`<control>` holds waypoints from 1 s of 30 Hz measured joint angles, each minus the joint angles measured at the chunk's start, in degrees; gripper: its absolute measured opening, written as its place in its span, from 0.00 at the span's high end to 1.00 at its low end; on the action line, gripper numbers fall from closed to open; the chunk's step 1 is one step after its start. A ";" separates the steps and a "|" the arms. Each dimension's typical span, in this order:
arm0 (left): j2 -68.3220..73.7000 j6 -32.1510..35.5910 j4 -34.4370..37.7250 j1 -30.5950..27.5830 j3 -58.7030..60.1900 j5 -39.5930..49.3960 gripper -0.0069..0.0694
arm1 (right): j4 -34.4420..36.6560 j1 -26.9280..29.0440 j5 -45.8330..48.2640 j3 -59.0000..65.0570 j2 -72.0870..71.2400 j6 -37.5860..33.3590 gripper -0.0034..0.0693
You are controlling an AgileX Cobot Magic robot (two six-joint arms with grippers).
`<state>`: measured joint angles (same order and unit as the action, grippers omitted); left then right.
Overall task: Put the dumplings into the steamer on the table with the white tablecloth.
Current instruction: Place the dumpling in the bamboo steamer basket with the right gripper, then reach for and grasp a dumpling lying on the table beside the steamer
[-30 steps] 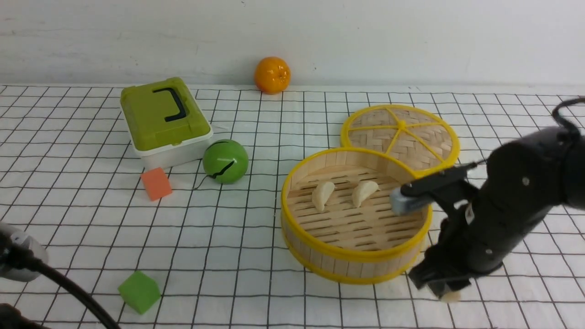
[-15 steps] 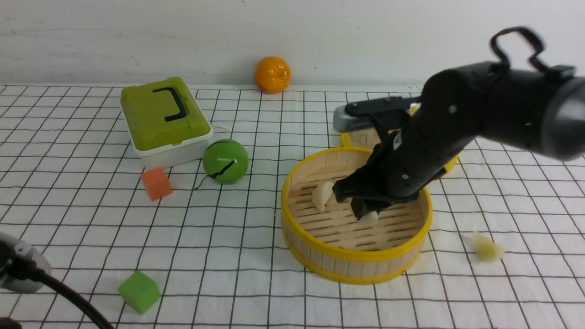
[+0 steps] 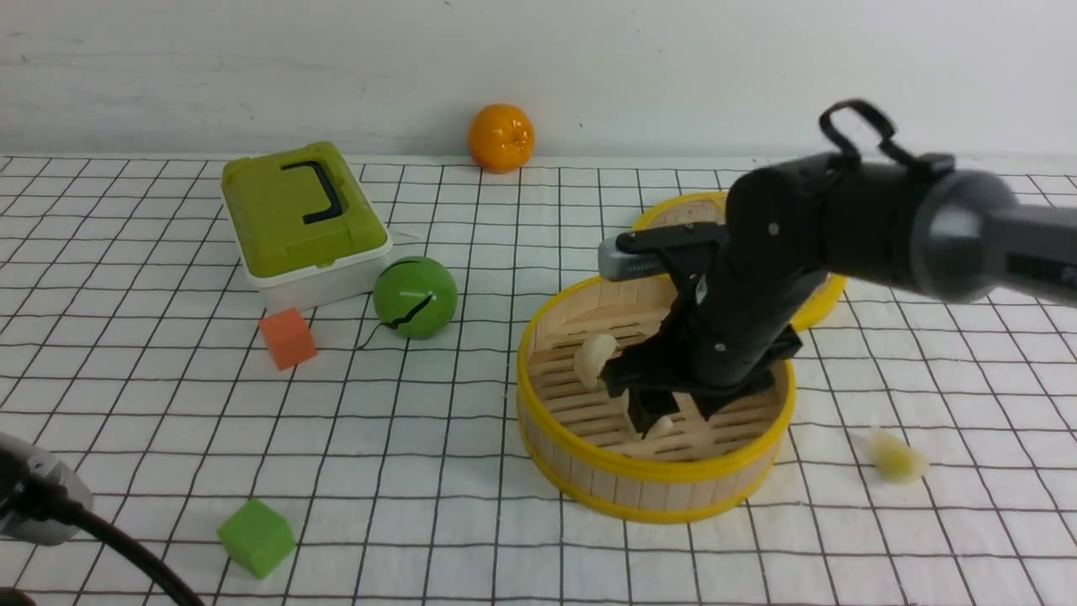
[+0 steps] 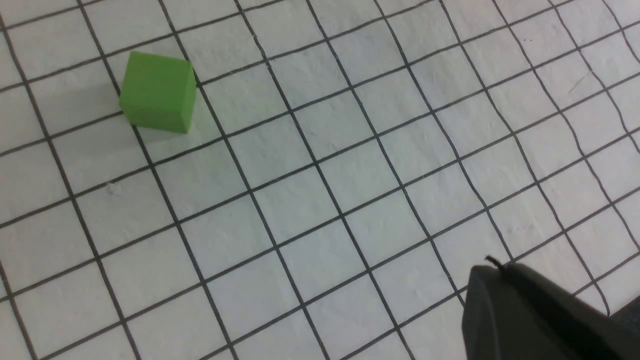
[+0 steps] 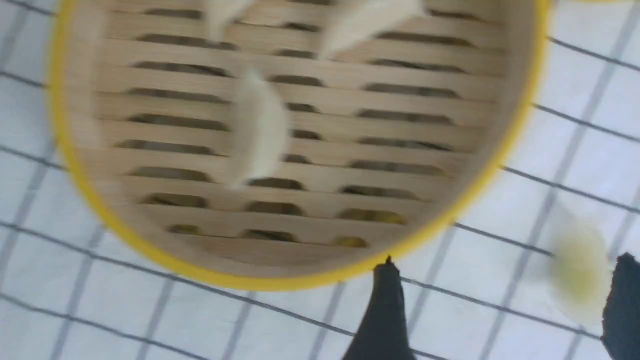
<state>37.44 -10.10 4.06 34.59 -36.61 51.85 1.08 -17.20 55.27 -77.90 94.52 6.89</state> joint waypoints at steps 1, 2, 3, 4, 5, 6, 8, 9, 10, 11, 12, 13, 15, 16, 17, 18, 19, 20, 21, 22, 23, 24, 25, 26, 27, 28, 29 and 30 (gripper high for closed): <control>0.00 0.00 0.00 0.00 0.00 -0.07 0.93 | -0.18 1.77 -0.53 1.32 -0.11 -0.29 0.21; 0.00 0.00 0.00 0.00 0.00 -0.27 0.93 | -0.32 3.43 -1.02 2.64 -0.11 -0.59 0.21; 0.00 0.00 -0.01 0.00 0.00 -0.43 0.93 | -0.33 4.60 -1.74 3.61 0.06 -0.96 0.21; 0.00 0.00 -0.01 0.00 0.00 -0.64 0.93 | -0.33 5.95 -2.34 4.76 0.27 -1.62 0.21; 0.00 0.00 -0.06 0.00 0.00 -0.77 0.93 | -0.25 7.08 -3.33 5.74 0.66 -2.03 0.21; 0.00 0.00 -0.06 0.00 0.00 -0.96 0.93 | -0.20 8.20 -4.49 6.67 1.32 -2.93 0.21; 0.00 0.00 -0.06 0.00 0.00 -1.31 0.92 | -0.13 9.38 -5.94 7.52 3.18 -4.63 0.21; 0.00 0.00 -0.06 0.00 0.00 -1.53 0.92 | -0.02 9.76 -6.62 7.65 4.22 -5.27 0.21; 0.00 0.00 -0.06 0.00 0.00 -1.65 0.92 | -0.01 9.95 -7.35 7.65 5.63 -6.06 0.21; 0.00 0.00 -0.06 0.00 0.00 -1.78 0.92 | -0.01 10.01 -7.86 7.65 6.74 -6.43 0.21; 0.00 0.00 -0.06 0.00 0.00 -1.78 0.92 | -0.01 10.01 -8.69 7.65 8.10 -6.89 0.21; 0.00 0.00 -0.06 0.00 0.00 -1.78 0.92 | 0.04 10.01 -9.36 7.65 9.44 -6.89 0.21; 0.00 0.00 0.14 0.00 0.00 -1.78 0.92 | 0.04 10.01 -10.14 7.65 11.36 -6.89 0.22; 0.00 0.00 0.22 0.00 0.00 -1.71 0.92 | 0.04 10.01 -10.37 7.65 12.00 -6.89 0.22; 0.00 0.00 0.43 0.00 0.00 -1.61 0.92 | 0.04 10.01 -10.76 7.65 12.80 -6.89 0.23; 0.00 0.00 0.60 0.00 0.00 -1.37 0.92 | -0.08 10.01 -11.29 7.65 13.84 -6.89 0.25; 0.00 0.00 0.66 0.00 0.00 -1.15 0.92 | -0.21 10.01 -11.48 7.65 14.36 -6.89 0.27; 0.00 0.00 0.73 0.00 0.00 -0.96 0.92 | -0.22 10.01 -11.54 7.65 14.95 -6.89 0.29; 0.00 0.00 0.73 0.00 0.00 -0.81 0.92 | -0.35 10.01 -11.59 7.65 15.24 -6.89 0.33; 0.00 0.00 0.73 0.00 0.00 -0.59 0.92 | -0.42 10.01 -11.66 7.65 15.40 -6.89 0.36; 0.00 0.00 0.77 0.00 0.00 -0.41 0.92 | -0.42 10.01 -11.66 7.65 15.39 -6.89 0.44; 0.00 0.00 0.84 0.00 0.00 -0.27 0.92 | -0.49 10.01 -11.66 7.65 15.39 -6.89 0.51; 0.00 0.00 0.84 0.00 0.00 -0.21 0.92 | -0.54 10.01 -11.49 7.58 15.25 -6.89 0.59; 0.00 0.00 0.84 0.00 0.00 -0.06 0.92 | -0.54 10.01 -11.21 7.43 15.08 -6.89 0.62; 0.00 0.00 0.84 0.00 0.00 0.00 0.92 | -0.49 10.01 -10.72 7.22 14.69 -6.89 0.62; 0.00 0.00 0.84 0.00 0.00 0.00 0.92 | -0.35 10.01 -9.73 6.92 14.31 -6.89 0.62; 0.00 0.00 0.84 0.00 0.00 0.01 0.92 | -0.20 9.94 -8.97 6.68 13.72 -6.89 0.62; 0.00 0.00 0.84 0.00 0.00 0.01 0.92 | -0.20 9.59 -7.72 6.11 12.72 -7.20 0.61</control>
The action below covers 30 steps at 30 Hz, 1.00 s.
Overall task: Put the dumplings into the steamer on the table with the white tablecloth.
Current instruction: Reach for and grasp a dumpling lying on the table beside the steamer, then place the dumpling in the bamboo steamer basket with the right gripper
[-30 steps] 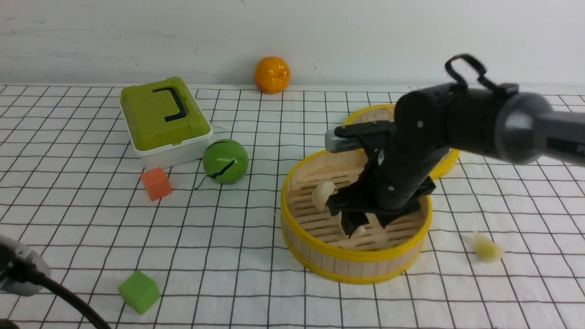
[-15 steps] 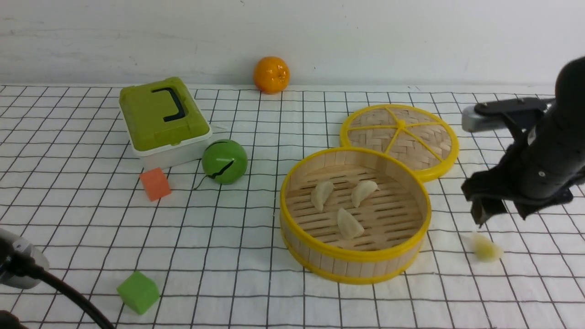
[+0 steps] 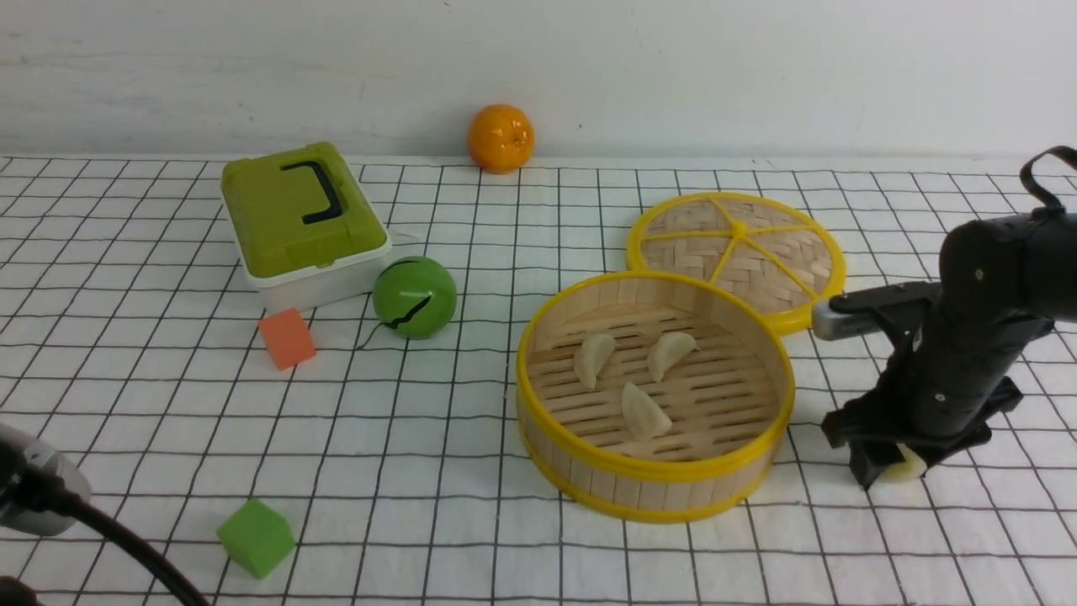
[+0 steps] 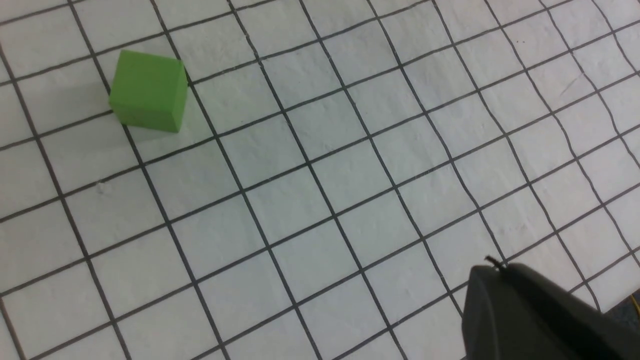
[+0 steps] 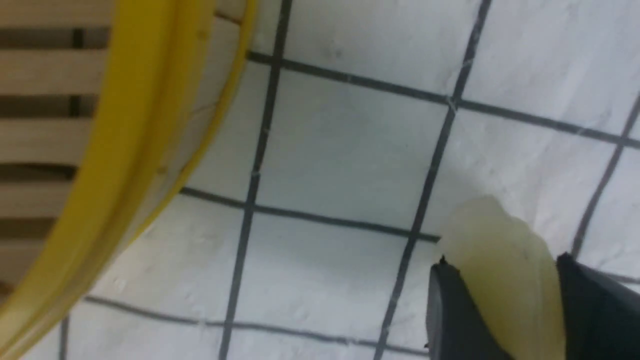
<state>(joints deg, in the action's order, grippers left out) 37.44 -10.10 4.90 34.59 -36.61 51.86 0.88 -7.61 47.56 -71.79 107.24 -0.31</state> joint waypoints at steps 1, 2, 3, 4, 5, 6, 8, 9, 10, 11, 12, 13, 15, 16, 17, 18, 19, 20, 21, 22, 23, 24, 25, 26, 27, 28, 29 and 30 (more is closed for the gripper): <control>0.00 0.00 0.00 0.00 0.00 0.05 0.92 | 0.00 -0.50 0.72 -0.43 -0.75 -0.04 0.61; 0.00 0.00 0.00 0.00 0.00 0.05 0.92 | 0.00 -1.02 1.45 -1.15 -1.64 -0.11 0.61; 0.00 0.00 0.00 0.00 0.00 0.05 0.91 | 0.00 -2.23 2.04 -2.24 -3.26 -0.17 0.61; 0.00 0.00 0.00 0.00 0.00 0.07 0.91 | 0.00 -3.47 2.28 -3.25 -4.64 -0.18 0.61; 0.00 0.00 0.00 0.00 0.00 0.12 0.91 | 0.00 -4.55 2.29 -4.06 -5.94 -0.18 0.61; 0.00 0.00 0.00 0.00 0.00 0.12 0.91 | 0.07 -6.49 2.20 -5.52 -7.03 -0.18 0.61; 0.00 0.00 0.00 0.00 0.00 -0.01 0.91 | 0.47 -9.55 1.50 -7.90 -8.44 -0.18 0.61; 0.00 0.00 -0.05 0.00 0.00 -0.01 0.91 | 0.73 -10.62 0.99 -8.70 -8.57 -0.12 0.61; 0.00 0.00 -0.11 0.00 0.00 -0.06 0.91 | 0.88 -11.91 -0.07 -9.61 -8.57 0.01 0.61; 0.00 0.00 -0.13 0.00 0.00 -0.06 0.91 | 1.00 -12.75 -0.79 -10.13 -8.30 0.31 0.61; 0.00 0.00 -0.13 0.00 0.00 -0.06 0.91 | 1.19 -13.93 -1.91 -10.67 -7.67 0.87 0.61; 0.00 0.00 -0.18 0.00 0.00 -0.06 0.91 | 1.33 -14.86 -2.87 -10.86 -6.72 1.65 0.61; 0.00 0.00 -0.17 0.00 0.00 -0.06 0.91 | 1.33 -15.79 -3.49 -11.06 -4.97 3.13 0.61; 0.00 0.00 -0.17 0.00 0.00 -0.06 0.91 | 1.33 -16.15 -3.60 -11.07 -3.47 4.30 0.61; 0.00 0.00 -0.17 0.00 0.00 -0.06 0.91 | 1.28 -16.34 -3.54 -11.07 -1.91 5.51 0.61; 0.00 0.00 -0.17 0.00 0.00 -0.06 0.91 | 1.28 -16.40 -3.54 -11.07 -0.69 6.37 0.61; 0.00 0.00 -0.17 0.00 0.00 -0.06 0.91 | 1.21 -16.40 -3.54 -11.07 0.20 7.02 0.61; 0.00 0.00 -0.17 0.00 0.00 -0.06 0.91 | 0.79 -16.40 -3.54 -11.07 1.56 7.90 0.61; 0.00 0.00 -0.17 0.00 0.00 -0.06 0.91 | 0.38 -16.40 -3.54 -11.07 2.54 8.54 0.61; 0.00 0.00 -0.17 0.00 0.00 -0.06 0.91 | 0.26 -16.40 -3.54 -11.07 3.40 8.98 0.61; 0.00 0.00 -0.17 0.00 0.00 -0.06 0.91 | 0.14 -16.40 -3.54 -11.07 4.14 9.39 0.61; 0.00 0.00 -0.17 0.00 0.00 -0.06 0.91 | 0.09 -16.40 -3.59 -11.07 4.88 9.82 0.61; 0.00 0.00 -0.17 0.00 0.00 -0.06 0.91 | 0.03 -16.40 -3.59 -11.12 5.31 9.98 0.60; 0.00 0.00 -0.17 0.00 0.00 -0.06 0.91 | 0.03 -16.40 -3.59 -11.12 5.63 10.07 0.59; 0.00 0.00 -0.17 0.00 0.00 -0.06 0.90 | 0.03 -16.40 -3.59 -11.12 6.02 10.18 0.57; 0.00 0.00 -0.23 0.00 0.00 -0.06 0.90 | 0.15 -16.40 -3.59 -11.12 6.35 10.18 0.54; 0.00 0.00 -0.23 0.00 0.00 -0.06 0.90 | 0.23 -16.40 -3.52 -11.12 6.46 10.18 0.50; 0.00 0.00 -0.23 0.00 0.00 -0.06 0.90 | 0.41 -16.40 -3.36 -11.12 6.46 10.18 0.47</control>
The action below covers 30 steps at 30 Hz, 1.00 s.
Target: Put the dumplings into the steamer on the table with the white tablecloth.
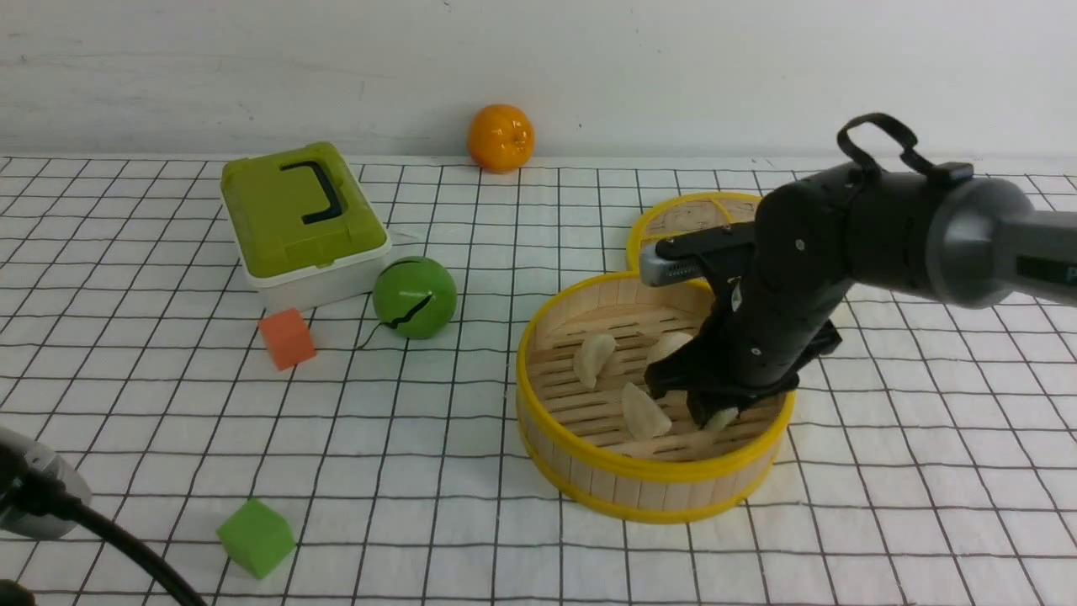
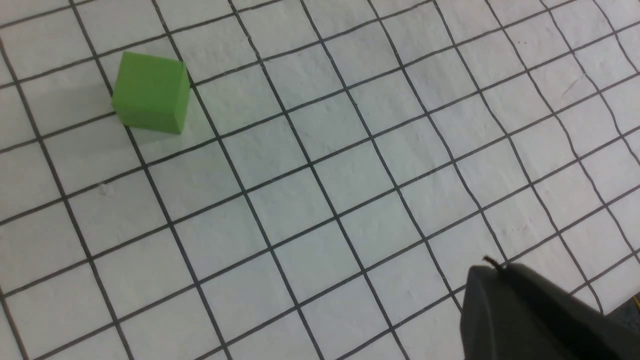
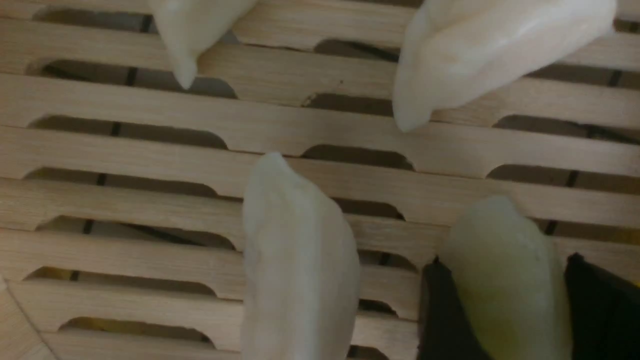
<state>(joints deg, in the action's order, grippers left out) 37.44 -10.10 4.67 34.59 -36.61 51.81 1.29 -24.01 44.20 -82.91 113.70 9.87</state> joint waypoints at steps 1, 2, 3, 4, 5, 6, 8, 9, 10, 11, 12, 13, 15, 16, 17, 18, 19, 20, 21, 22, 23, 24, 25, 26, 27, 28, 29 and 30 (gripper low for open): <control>0.00 0.00 0.00 0.00 0.00 0.00 0.90 | 0.21 0.00 0.11 0.00 -0.09 0.00 0.44; 0.00 0.00 0.00 0.00 0.00 0.00 0.90 | 0.29 0.00 0.43 0.00 -0.53 0.00 0.42; 0.00 0.00 0.00 0.00 0.00 0.00 0.90 | 0.44 0.00 0.92 0.00 -1.15 -0.05 0.40; 0.00 0.00 0.00 0.00 0.00 0.00 0.90 | 0.49 0.00 1.62 0.00 -2.34 -0.31 0.38; 0.00 0.00 0.00 0.00 0.00 0.00 0.90 | 0.57 0.00 2.16 0.12 -3.31 -0.52 0.38; 0.00 0.00 0.00 0.00 0.00 0.00 0.89 | 0.70 -0.02 2.39 0.45 -4.98 -1.05 0.37; 0.00 0.00 0.00 0.00 0.00 0.00 0.89 | 0.69 -0.27 2.53 1.59 -9.26 -1.95 0.37; 0.00 0.00 0.00 0.00 0.00 0.00 0.89 | 0.69 -0.42 2.37 2.19 -11.11 -2.09 0.38; 0.00 0.00 0.00 0.00 0.00 0.00 0.89 | 0.69 -0.48 2.28 2.41 -12.42 -2.22 0.38; 0.00 0.00 0.00 0.00 0.00 0.00 0.88 | 0.75 -0.79 1.46 4.67 -18.00 -2.67 0.42; 0.00 0.00 0.00 0.00 0.00 0.00 0.88 | 0.75 -0.79 1.31 5.02 -18.00 -2.66 0.42; 0.00 0.00 0.00 0.00 0.00 0.00 0.88 | 0.87 -1.12 -0.29 8.30 -23.97 -2.87 0.48; 0.00 0.00 0.00 0.00 0.00 0.00 0.88 | 1.07 -1.17 -1.98 12.16 -30.07 -2.87 0.55; 0.00 0.00 0.00 0.00 0.00 0.00 0.88 | 1.07 -1.17 -3.25 14.82 -34.60 -2.87 0.61; 0.00 0.00 0.00 0.00 0.00 0.00 0.88 | 1.07 -1.17 -4.28 16.98 -36.87 -2.87 0.65; 0.00 0.00 0.00 0.00 0.00 0.00 0.88 | 1.07 -1.17 -5.63 19.71 -40.61 -2.87 0.71; 0.00 0.00 0.00 0.00 0.00 0.00 0.88 | 1.07 -1.17 -7.14 22.90 -44.98 -2.87 0.78; 0.00 0.00 0.00 0.00 0.00 0.00 0.87 | 1.07 -1.17 -8.44 25.93 -49.24 -2.87 0.85; 0.00 0.00 0.00 0.00 0.00 -0.01 0.87 | 1.07 -1.17 -9.54 28.24 -52.65 -2.87 0.91; 0.00 0.00 0.00 0.00 0.00 -0.01 0.87 | 1.07 -1.17 -9.72 28.69 -53.31 -2.87 0.92; 0.00 0.00 0.00 0.00 0.00 -0.01 0.87 | 1.07 -1.17 -11.14 31.85 -58.34 -2.87 0.97; 0.00 0.00 0.00 0.00 0.00 -0.01 0.87 | 0.93 -1.17 -12.18 33.83 -61.75 -2.87 0.98; 0.00 0.00 0.00 0.00 0.00 -0.01 0.87 | 0.65 -1.17 -13.09 34.97 -64.29 -2.87 0.98; 0.00 0.00 0.00 0.00 0.00 -0.01 0.87 | 0.55 -1.17 -13.09 35.24 -64.29 -2.87 0.98; 0.00 0.00 0.00 0.00 0.00 -0.01 0.87 | -0.07 -1.17 -14.45 36.83 -67.83 -2.87 0.98; 0.00 0.00 0.00 0.00 0.00 -0.01 0.87 | -0.41 -1.17 -15.22 37.59 -69.74 -2.87 0.98; 0.00 0.00 0.00 0.00 0.00 -0.01 0.87 | -0.55 -1.17 -15.49 38.05 -70.09 -2.87 0.98; 0.00 0.00 0.00 0.00 0.00 -0.01 0.87 | -1.29 -1.17 -16.24 38.86 -72.64 -2.87 0.98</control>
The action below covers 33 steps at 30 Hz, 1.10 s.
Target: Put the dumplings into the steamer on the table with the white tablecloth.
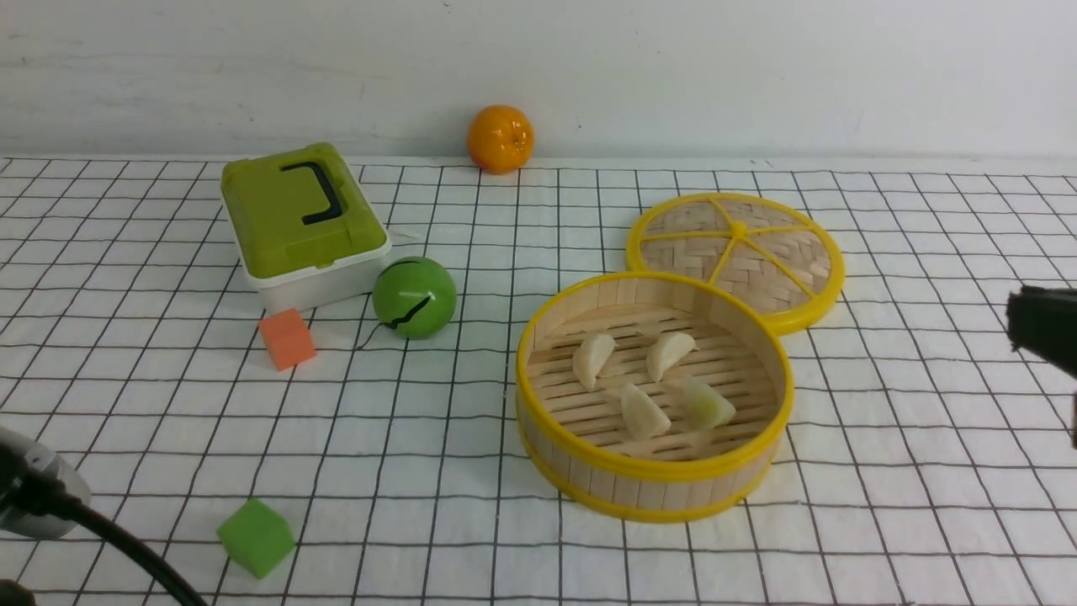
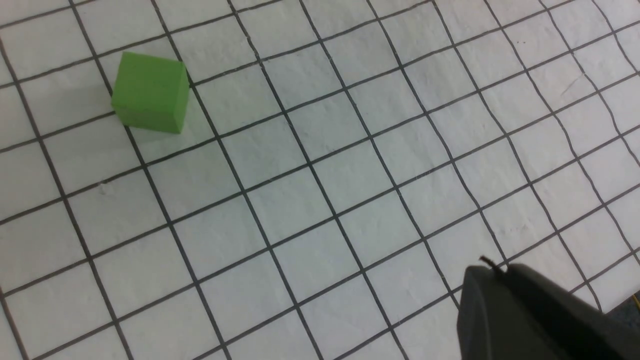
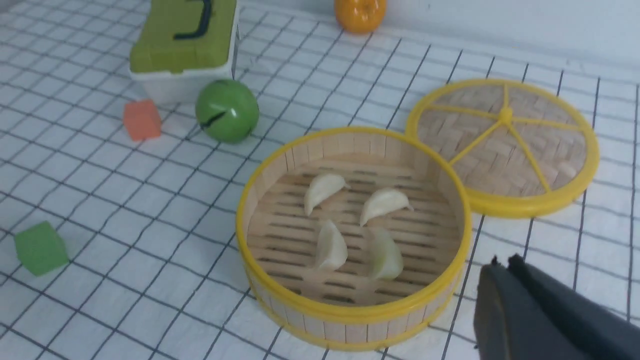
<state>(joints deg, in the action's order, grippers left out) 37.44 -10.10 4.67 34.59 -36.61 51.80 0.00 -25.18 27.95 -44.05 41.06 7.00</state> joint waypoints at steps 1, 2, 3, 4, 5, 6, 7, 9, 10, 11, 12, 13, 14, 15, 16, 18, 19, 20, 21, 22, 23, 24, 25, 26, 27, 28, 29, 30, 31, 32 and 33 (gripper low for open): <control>0.00 0.00 0.00 0.00 0.00 0.00 0.87 | 0.00 0.00 -0.29 0.55 -1.72 0.00 0.98; 0.00 0.00 0.00 0.00 0.00 0.00 0.87 | 0.00 0.00 -0.29 0.87 -2.82 0.00 0.98; 0.00 0.00 0.00 0.00 0.00 0.00 0.87 | 0.00 0.00 -0.29 1.18 -3.59 0.00 0.98; 0.00 0.00 0.00 0.00 0.00 0.00 0.87 | 0.00 0.00 -0.29 1.50 -4.84 0.00 0.98; 0.00 0.00 0.00 0.00 0.00 0.00 0.87 | -0.38 0.00 -0.21 1.86 -6.45 0.00 0.98; 0.00 0.00 0.00 0.00 0.00 0.00 0.87 | -0.39 0.00 -0.21 1.95 -6.67 0.00 0.98; 0.00 0.00 0.00 0.00 0.00 0.00 0.87 | -0.91 0.00 -0.27 2.20 -8.35 0.00 0.98; 0.00 0.00 0.00 0.00 0.00 0.00 0.87 | -1.50 0.00 -0.13 2.25 -9.89 0.00 0.98; 0.00 0.00 0.00 0.00 0.00 0.00 0.87 | -1.72 0.00 -0.04 2.25 -10.60 0.00 0.98; 0.00 0.00 0.00 0.00 0.00 0.00 0.87 | -1.70 0.00 0.67 2.25 -11.68 0.00 0.98; 0.00 0.00 0.00 0.00 0.00 0.00 0.87 | -1.76 0.00 1.55 2.25 -12.60 0.00 0.98; 0.00 0.00 0.00 0.00 0.00 0.00 0.87 | -2.16 0.00 2.26 2.25 -12.97 0.00 0.98; 0.00 0.00 0.00 0.00 0.00 0.00 0.87 | -2.67 0.00 2.96 2.25 -13.16 0.00 0.98; 0.00 0.00 0.00 0.00 0.00 0.00 0.87 | -3.00 0.00 3.04 2.44 -13.22 0.00 0.98; 0.00 0.00 0.00 0.00 0.00 0.00 0.87 | -3.16 0.00 2.45 3.10 -13.27 0.00 0.98; 0.00 0.00 0.00 0.00 0.00 0.00 0.86 | -2.95 0.00 -0.75 6.37 -13.84 0.00 0.99; 0.00 0.00 0.00 0.00 0.00 0.00 0.86 | -2.77 0.06 -3.44 8.59 -14.45 0.00 0.98; 0.00 0.00 0.00 0.00 0.00 0.00 0.86 | -2.40 0.33 -7.84 11.91 -15.72 0.00 0.98; 0.00 0.00 0.00 0.00 0.00 0.00 0.86 | -1.56 1.39 -12.17 16.40 -17.25 0.00 0.98; 0.00 0.00 0.00 0.00 0.00 0.00 0.86 | -0.60 2.88 -17.20 20.57 -19.40 0.00 0.98; 0.00 0.00 0.00 0.00 0.00 0.00 0.86 | 0.00 5.21 -21.23 25.55 -21.35 0.00 0.98; 0.00 0.00 0.00 0.00 0.00 -0.05 0.86 | 0.87 7.17 -24.13 28.97 -23.01 0.00 0.98; 0.00 0.00 0.00 0.00 0.00 -0.05 0.86 | 1.33 9.27 -26.35 32.17 -24.69 0.00 0.98; 0.00 0.00 0.00 0.00 0.00 -0.05 0.86 | 1.61 12.16 -28.29 36.14 -27.09 0.00 0.98; 0.00 0.00 0.00 0.00 0.00 -0.05 0.86 | 1.74 14.80 -29.05 39.53 -30.09 0.00 0.98; 0.00 0.00 0.00 0.00 0.00 -0.01 0.86 | 1.74 16.88 -29.11 42.04 -32.11 0.00 0.98; 0.00 0.00 0.00 0.00 0.00 -0.01 0.86 | 1.45 18.85 -28.80 44.05 -34.93 0.00 0.98; 0.00 0.00 0.00 0.00 0.00 -0.01 0.86 | 1.15 20.81 -26.83 45.09 -36.89 0.00 0.98; 0.00 0.00 0.00 0.00 0.00 -0.01 0.85 | 0.84 22.39 -24.52 45.38 -38.67 0.00 0.98; 0.00 0.00 -0.05 0.00 0.00 -0.01 0.85 | 0.45 24.83 -20.78 45.60 -40.70 0.00 0.98; 0.00 0.00 -0.04 0.00 0.00 -0.01 0.85 | 0.00 26.26 -18.42 45.60 -41.27 0.00 0.98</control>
<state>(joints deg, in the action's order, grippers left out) 37.44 -10.10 4.63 34.59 -36.61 51.79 0.00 1.08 9.53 1.54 -0.21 7.00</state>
